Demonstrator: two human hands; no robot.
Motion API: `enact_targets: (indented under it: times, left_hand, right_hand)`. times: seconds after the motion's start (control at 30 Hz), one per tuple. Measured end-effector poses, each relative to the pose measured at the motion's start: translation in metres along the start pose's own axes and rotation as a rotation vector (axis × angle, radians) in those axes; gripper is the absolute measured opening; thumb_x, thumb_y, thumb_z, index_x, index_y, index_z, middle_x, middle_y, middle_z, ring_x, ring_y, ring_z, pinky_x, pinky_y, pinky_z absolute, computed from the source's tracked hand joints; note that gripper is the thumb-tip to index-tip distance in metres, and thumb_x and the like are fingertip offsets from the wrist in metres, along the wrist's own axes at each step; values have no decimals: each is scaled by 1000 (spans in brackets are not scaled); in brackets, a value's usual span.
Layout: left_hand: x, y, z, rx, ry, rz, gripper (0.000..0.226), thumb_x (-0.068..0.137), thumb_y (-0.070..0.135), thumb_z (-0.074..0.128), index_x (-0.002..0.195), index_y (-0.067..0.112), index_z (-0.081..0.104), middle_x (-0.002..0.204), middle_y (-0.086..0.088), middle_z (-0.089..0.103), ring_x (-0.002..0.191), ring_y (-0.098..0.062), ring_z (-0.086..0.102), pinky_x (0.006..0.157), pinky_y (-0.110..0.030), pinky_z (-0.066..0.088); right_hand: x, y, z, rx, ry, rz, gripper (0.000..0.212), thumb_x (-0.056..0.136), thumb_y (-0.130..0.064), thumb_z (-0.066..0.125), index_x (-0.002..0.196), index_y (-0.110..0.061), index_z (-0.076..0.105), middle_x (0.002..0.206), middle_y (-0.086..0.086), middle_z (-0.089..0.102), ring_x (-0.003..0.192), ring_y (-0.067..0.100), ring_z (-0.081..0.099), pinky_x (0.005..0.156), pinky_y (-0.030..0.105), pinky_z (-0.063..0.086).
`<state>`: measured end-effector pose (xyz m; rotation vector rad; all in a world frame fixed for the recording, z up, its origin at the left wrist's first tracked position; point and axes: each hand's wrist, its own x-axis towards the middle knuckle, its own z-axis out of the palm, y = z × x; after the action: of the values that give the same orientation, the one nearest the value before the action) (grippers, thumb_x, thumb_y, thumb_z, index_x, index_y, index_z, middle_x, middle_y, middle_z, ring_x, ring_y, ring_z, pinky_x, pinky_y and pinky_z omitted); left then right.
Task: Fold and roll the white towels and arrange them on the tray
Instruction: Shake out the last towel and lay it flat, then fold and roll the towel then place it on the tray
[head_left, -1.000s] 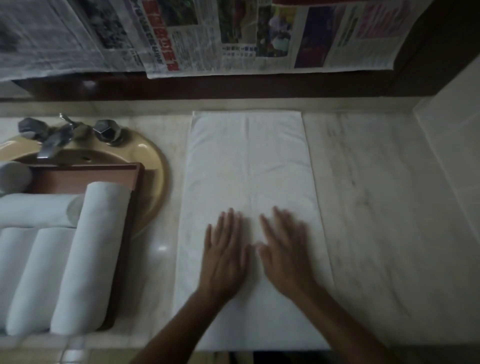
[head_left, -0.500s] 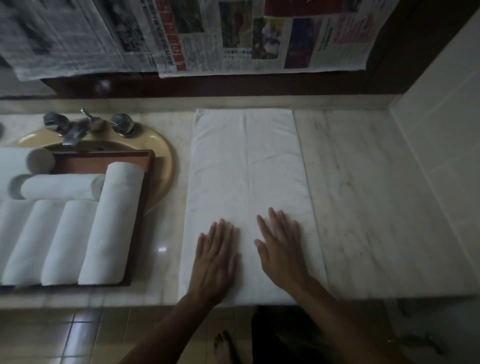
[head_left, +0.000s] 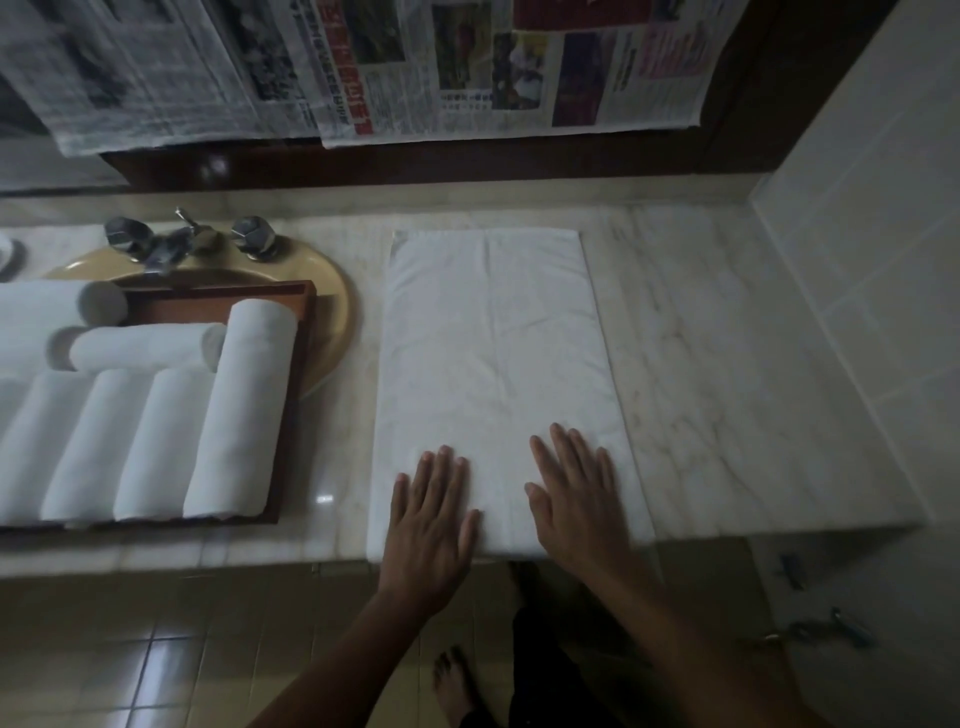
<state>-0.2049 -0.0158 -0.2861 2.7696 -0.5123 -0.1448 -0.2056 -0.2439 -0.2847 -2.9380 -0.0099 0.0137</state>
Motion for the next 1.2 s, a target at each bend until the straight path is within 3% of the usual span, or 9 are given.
enact_targets:
  times: [0.2, 0.33, 0.47, 0.63, 0.93, 1.1, 1.2]
  left_hand:
    - [4, 6, -4, -19, -63, -38, 67, 107, 51, 20, 165, 18, 10, 173, -7, -3, 159, -25, -7, 127, -56, 9]
    - [31, 30, -21, -71, 30, -90, 56, 103, 45, 43, 152, 17, 42, 161, -12, 37, 152, -32, 28, 121, -55, 31]
    - [88, 68, -24, -92, 102, -97, 46, 99, 38, 55, 141, 20, 53, 150, -7, 50, 143, -29, 40, 115, -46, 35]
    - [146, 114, -19, -146, 107, -143, 43, 97, 36, 61, 136, 20, 57, 139, -5, 54, 131, -26, 47, 105, -43, 47]
    - [199, 170, 6, -188, 94, -122, 38, 94, 39, 66, 126, 21, 59, 125, 2, 56, 116, -19, 50, 96, -35, 48]
    - [206, 178, 21, -125, 57, -155, 34, 88, 40, 64, 118, 23, 58, 119, 5, 54, 109, -19, 50, 92, -37, 50]
    - [208, 182, 23, -99, 73, -184, 32, 84, 38, 68, 112, 23, 60, 114, 4, 55, 106, -19, 52, 88, -39, 53]
  right_hand:
    - [5, 2, -6, 66, -15, 6, 62, 102, -54, 30, 156, -27, 42, 167, 3, 31, 154, 25, 25, 124, 53, 22]
    - [35, 13, -23, 217, 58, 70, 55, 101, -50, 39, 149, -27, 51, 155, 2, 48, 144, 26, 39, 118, 50, 32]
    - [104, 43, -43, 316, 179, 101, 45, 98, -36, 50, 140, -19, 58, 144, 6, 57, 136, 26, 47, 110, 50, 39]
    - [207, 87, -66, 315, 203, 90, 39, 96, -20, 63, 134, -11, 61, 138, 11, 58, 129, 34, 49, 104, 49, 44]
    - [356, 123, -71, 125, -25, 140, 49, 105, -28, 52, 149, -8, 41, 145, 17, 46, 130, 37, 45, 106, 45, 41]
    - [396, 127, -72, 150, -31, 194, 39, 105, -29, 54, 136, -6, 50, 135, 19, 46, 115, 36, 57, 90, 40, 48]
    - [407, 131, -76, 186, -66, 194, 31, 105, -27, 57, 129, -8, 55, 131, 17, 47, 109, 34, 59, 79, 33, 43]
